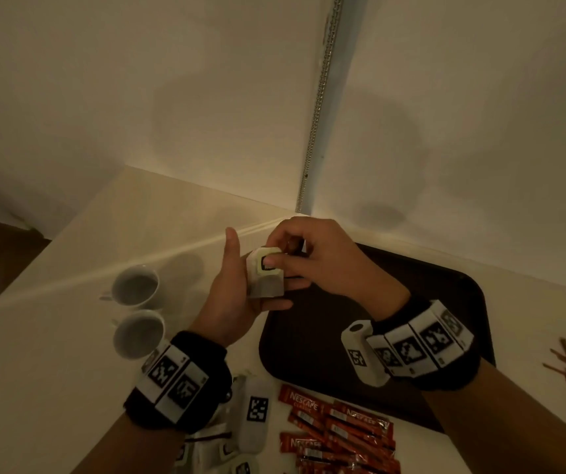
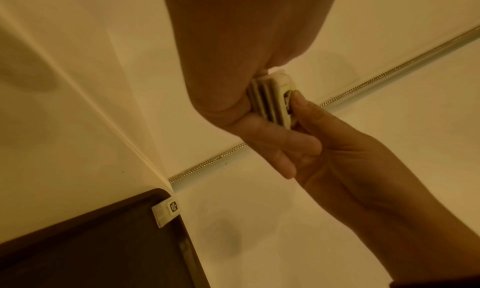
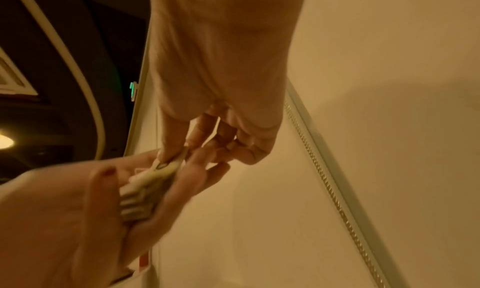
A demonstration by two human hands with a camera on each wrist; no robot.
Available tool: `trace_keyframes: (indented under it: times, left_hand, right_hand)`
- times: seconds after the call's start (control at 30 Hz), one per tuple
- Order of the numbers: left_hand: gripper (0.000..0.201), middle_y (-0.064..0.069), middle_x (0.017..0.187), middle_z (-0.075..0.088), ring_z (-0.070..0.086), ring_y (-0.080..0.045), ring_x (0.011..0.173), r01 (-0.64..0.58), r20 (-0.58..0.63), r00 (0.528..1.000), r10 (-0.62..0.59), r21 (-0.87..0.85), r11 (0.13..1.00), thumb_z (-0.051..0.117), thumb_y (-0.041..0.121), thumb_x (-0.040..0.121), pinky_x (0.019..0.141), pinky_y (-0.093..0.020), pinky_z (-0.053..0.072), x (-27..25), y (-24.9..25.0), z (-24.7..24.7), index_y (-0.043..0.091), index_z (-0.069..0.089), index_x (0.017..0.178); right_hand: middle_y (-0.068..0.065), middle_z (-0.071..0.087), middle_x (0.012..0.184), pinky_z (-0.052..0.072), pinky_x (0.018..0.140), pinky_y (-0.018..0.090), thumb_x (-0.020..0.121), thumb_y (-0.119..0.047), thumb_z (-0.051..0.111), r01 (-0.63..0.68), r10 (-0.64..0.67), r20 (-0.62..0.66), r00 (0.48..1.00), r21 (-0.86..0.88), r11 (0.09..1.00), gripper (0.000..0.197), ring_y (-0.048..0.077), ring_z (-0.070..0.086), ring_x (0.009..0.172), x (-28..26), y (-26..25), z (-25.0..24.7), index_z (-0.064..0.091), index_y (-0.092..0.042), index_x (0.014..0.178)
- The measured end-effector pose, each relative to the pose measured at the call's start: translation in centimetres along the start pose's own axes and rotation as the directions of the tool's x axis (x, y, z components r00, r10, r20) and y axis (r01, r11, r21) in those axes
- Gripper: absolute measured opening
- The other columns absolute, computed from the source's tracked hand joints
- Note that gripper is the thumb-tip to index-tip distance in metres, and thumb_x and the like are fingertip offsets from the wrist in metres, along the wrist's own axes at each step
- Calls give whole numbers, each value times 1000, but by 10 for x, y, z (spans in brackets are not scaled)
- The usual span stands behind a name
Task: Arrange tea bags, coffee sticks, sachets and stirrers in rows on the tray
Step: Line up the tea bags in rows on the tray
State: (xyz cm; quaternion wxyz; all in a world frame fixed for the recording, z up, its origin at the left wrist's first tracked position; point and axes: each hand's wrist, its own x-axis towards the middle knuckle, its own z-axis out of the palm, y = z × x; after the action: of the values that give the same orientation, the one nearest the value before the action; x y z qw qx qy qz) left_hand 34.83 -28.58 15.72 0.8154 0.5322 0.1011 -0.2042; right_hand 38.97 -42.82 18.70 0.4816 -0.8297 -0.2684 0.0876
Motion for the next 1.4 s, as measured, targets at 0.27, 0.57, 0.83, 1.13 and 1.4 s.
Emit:
trace_keyframes:
  times: [0.27, 0.57, 0.83, 1.13, 1.4]
  left_hand:
    - [54, -6, 118, 68, 67, -23, 106, -85, 42, 995, 88, -60, 995, 43, 57, 81, 72, -26, 56, -7, -8, 9, 23, 58, 120]
    - [33, 5, 87, 73, 70, -11, 82, -295, -6, 955, 296, -98, 950, 65, 15, 71, 60, -18, 52, -11, -11, 17, 15, 60, 104]
    - [31, 6, 93, 74, 71, -10, 81, -282, 41, 955, 295, -201, 938, 60, 17, 73, 57, -15, 51, -17, -14, 32, 15, 60, 105]
    - [39, 0, 94, 73, 71, -13, 79, -239, 83, 960, 267, -251, 938, 69, 32, 71, 52, -17, 51, -21, -12, 43, 16, 61, 105]
    - [28, 3, 86, 72, 69, -9, 76, -217, 23, 972, 234, -289, 932, 59, 23, 77, 51, -15, 49, -17, -13, 42, 15, 61, 104]
  right_hand:
    - [-9, 68, 86, 43, 68, 6, 84, -16, 68, -58, 38, -109, 993, -188, 980, 13, -2, 61, 78, -8, -16, -27, 72, -19, 96]
    - [-11, 66, 82, 47, 63, 13, 81, -15, 71, 0, -7, -99, 995, -73, 997, 10, 4, 64, 75, -19, -48, -42, 67, -20, 89]
    - [-9, 68, 82, 46, 64, 10, 82, -23, 70, -17, -3, -180, 984, -113, 993, 3, 3, 64, 75, -25, -62, -41, 69, -24, 85]
    - [-3, 64, 65, 43, 57, 10, 84, -28, 69, -79, 15, -272, 962, -228, 970, 16, 6, 57, 59, -22, -63, -43, 68, -15, 74]
    - [-1, 65, 64, 45, 48, 14, 79, -20, 74, -134, 139, -262, 955, 39, 990, 14, 5, 60, 54, -19, -60, -45, 65, -9, 82]
